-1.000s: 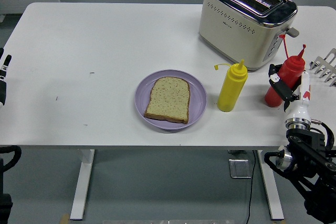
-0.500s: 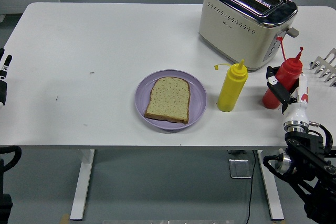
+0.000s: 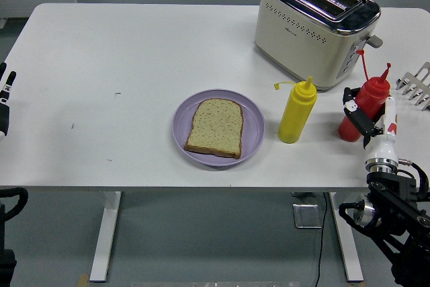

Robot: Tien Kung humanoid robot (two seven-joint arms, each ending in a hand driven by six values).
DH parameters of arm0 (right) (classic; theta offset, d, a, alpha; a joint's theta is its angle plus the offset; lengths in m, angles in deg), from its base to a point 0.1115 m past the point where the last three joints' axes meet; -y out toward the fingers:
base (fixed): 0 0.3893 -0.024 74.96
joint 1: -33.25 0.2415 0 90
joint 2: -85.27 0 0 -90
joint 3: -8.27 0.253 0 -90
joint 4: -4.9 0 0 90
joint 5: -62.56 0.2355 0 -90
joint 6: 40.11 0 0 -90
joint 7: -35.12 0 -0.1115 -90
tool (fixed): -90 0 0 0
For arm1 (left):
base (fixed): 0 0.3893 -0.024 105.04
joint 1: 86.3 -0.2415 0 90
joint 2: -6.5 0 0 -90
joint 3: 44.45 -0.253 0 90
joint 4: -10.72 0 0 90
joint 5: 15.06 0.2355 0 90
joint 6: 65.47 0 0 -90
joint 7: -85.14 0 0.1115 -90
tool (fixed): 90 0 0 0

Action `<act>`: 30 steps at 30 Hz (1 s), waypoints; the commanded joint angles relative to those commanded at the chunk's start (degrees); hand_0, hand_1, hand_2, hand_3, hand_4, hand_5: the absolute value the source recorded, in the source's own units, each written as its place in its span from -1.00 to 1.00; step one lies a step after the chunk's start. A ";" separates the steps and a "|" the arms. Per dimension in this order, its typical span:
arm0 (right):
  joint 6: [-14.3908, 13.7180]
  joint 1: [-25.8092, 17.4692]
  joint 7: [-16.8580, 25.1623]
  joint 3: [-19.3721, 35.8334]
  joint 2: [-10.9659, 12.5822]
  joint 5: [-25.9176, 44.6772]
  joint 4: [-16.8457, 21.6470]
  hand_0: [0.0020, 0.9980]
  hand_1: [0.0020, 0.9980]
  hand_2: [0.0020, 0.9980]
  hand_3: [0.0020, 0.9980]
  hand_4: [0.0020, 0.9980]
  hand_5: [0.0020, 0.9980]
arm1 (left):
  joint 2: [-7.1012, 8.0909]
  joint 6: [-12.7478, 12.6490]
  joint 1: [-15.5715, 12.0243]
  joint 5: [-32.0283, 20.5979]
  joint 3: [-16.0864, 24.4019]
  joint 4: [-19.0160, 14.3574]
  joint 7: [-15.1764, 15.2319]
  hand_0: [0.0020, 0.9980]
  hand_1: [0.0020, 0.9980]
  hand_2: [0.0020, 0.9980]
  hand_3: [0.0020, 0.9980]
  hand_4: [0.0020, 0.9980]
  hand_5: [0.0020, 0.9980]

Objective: Pick up the cup,pour liquid into bread,place the cup on the desk

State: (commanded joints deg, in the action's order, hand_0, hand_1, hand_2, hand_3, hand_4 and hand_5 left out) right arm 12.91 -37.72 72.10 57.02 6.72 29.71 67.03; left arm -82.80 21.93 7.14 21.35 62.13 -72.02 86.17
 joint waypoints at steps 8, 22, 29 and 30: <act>0.00 0.24 -0.03 -0.26 -0.12 -0.30 -0.01 -0.36 -0.32 -0.17 -0.19 0.30 -0.77 | 0.00 -0.01 0.06 -0.01 0.05 0.02 -0.01 0.67 0.71 0.75 0.52 0.33 1.00; 0.00 0.20 0.00 -0.14 -0.02 -0.57 -0.03 -0.15 -0.15 -0.08 -0.10 0.33 -0.79 | -0.01 -0.02 0.16 -0.06 0.24 0.00 0.03 0.68 0.71 0.75 0.52 0.33 1.00; 0.00 0.04 0.00 -0.19 0.09 -0.99 0.23 -0.10 -0.10 -0.06 -0.09 0.34 -0.80 | -0.02 -0.04 0.12 -0.08 0.25 0.00 0.03 0.68 0.71 0.75 0.52 0.34 1.00; 0.00 0.03 0.00 -0.19 0.09 -1.00 0.24 -0.08 -0.10 -0.06 -0.08 0.35 -0.80 | -0.02 -0.04 0.12 -0.08 0.24 0.00 0.03 0.68 0.71 0.75 0.52 0.34 1.00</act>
State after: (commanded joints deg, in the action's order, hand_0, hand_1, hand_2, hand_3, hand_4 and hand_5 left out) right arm 12.91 -37.69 72.10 56.83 6.82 28.72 67.27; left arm -82.82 21.89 7.26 21.27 62.37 -72.03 86.21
